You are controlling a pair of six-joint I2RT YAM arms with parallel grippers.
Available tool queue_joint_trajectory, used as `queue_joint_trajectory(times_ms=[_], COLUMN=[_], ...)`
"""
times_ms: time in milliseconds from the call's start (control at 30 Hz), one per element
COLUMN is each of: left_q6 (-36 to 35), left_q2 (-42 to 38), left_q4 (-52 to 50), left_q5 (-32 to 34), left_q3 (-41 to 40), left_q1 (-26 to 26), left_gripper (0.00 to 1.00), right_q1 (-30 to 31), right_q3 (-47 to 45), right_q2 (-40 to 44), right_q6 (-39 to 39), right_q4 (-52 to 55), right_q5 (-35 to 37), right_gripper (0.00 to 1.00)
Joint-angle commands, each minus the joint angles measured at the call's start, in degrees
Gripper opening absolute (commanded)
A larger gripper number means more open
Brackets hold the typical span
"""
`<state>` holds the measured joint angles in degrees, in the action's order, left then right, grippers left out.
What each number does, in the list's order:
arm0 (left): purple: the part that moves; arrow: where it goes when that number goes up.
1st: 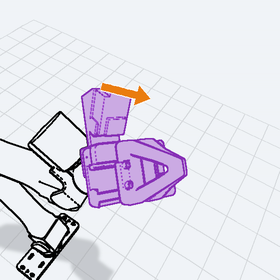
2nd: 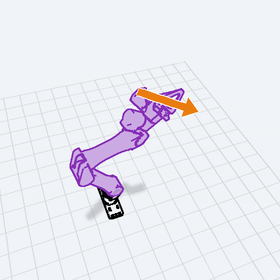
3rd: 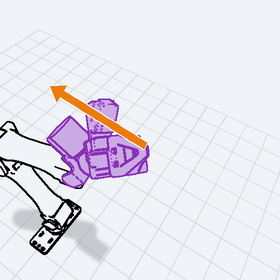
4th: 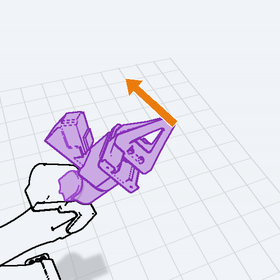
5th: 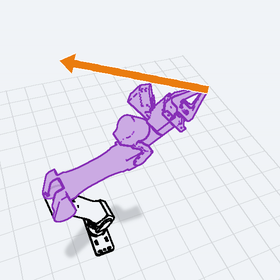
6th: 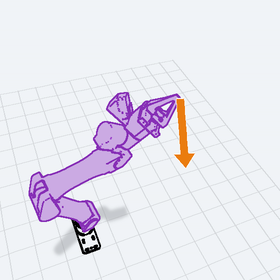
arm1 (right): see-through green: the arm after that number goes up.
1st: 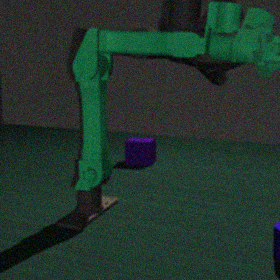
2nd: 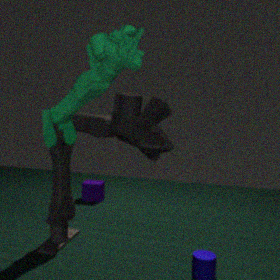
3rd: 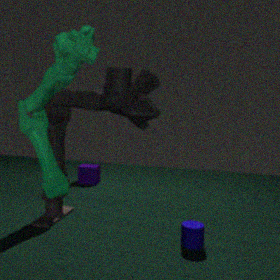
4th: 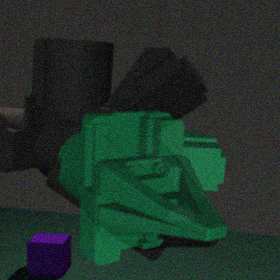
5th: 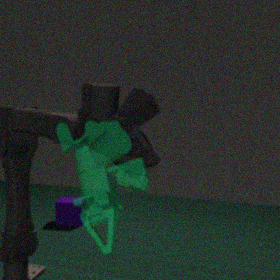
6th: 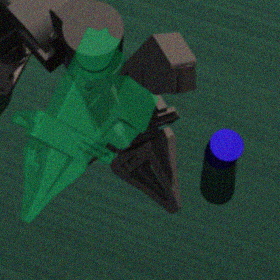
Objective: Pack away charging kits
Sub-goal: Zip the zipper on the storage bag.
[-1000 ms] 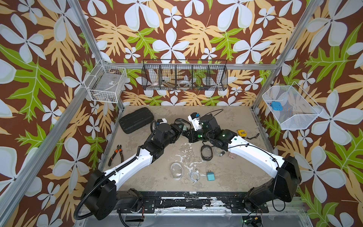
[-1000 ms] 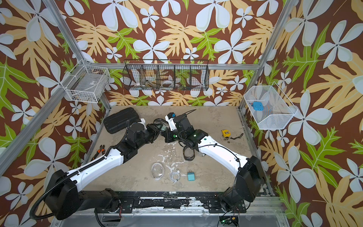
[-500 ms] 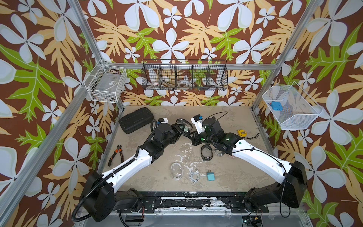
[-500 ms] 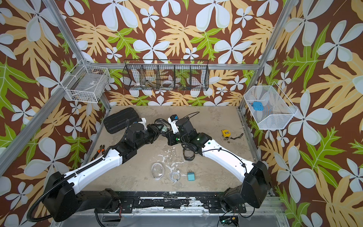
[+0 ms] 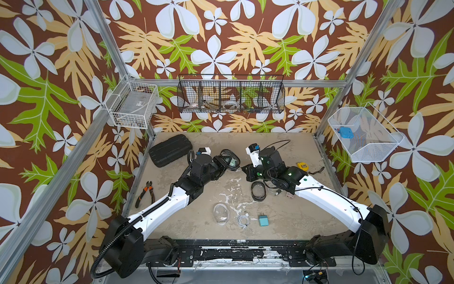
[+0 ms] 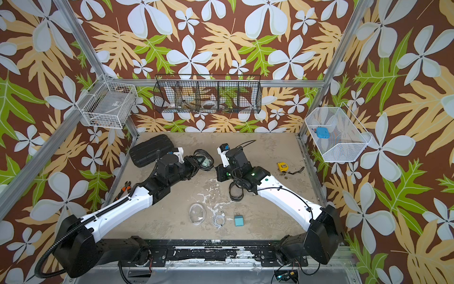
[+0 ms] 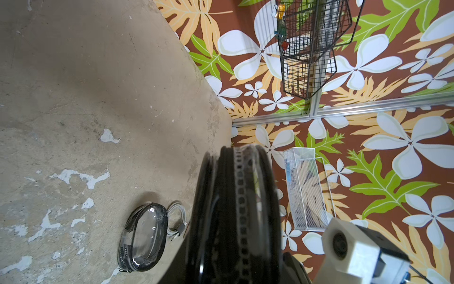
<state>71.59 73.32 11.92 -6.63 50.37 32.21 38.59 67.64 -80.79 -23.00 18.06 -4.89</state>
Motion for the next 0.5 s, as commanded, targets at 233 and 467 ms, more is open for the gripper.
queue_joint_trajectory(times_ms=[233,467], left_q6=[-11.0,-20.5], left_q2=[2.0,1.5], left_q4=[9.6,12.5], left_q5=[-29.4,-46.7], left_q3=[-1.2,-2.1], left_q1=[-4.2,-5.3], left_gripper=[0.00,0.00], right_q1=[-2.1,-14.1], right_q3=[4.5,5.5], right_q2=[2.2,8.7], right_q6=[11.8,10.8], right_q4=[2.5,4.3], right_q5=[-6.5,-34.4], right_gripper=[0.00,0.37])
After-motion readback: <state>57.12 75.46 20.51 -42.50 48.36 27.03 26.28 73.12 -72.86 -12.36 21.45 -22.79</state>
